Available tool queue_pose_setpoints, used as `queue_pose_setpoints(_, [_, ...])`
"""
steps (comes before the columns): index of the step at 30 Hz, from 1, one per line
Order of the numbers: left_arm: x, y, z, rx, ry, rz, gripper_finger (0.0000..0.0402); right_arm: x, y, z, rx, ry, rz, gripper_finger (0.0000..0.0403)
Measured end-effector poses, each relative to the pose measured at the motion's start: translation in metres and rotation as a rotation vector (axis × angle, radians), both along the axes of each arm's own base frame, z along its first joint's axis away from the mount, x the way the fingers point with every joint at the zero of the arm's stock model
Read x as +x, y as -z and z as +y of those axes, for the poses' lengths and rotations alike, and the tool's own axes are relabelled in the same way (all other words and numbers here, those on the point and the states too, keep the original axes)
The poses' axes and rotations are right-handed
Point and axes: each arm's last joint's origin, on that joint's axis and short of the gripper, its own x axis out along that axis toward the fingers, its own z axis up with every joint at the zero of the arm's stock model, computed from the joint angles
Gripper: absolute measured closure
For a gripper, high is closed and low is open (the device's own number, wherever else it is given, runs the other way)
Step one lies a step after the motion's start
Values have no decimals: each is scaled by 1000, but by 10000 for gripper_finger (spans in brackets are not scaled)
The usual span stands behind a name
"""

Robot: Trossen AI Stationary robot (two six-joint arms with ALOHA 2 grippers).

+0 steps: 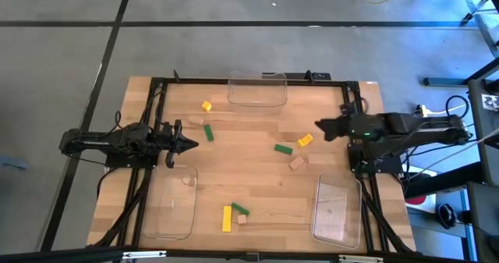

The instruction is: Sort & place blocks by color

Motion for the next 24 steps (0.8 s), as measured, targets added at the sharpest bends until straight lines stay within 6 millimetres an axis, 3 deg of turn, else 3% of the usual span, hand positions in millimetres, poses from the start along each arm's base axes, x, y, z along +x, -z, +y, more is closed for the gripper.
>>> queue_pose_setpoints(7, [0, 0, 0, 0, 0, 0, 401, 32, 34, -13, 266, -18, 274, 187])
queue_pose_setpoints(17, [0, 0, 0, 0, 0, 0, 401, 60, 77, -46, 254, -23, 586, 187])
queue_pose_setpoints(24, [0, 0, 0, 0, 0, 0, 401, 74, 97, -56, 238, -64, 663, 187])
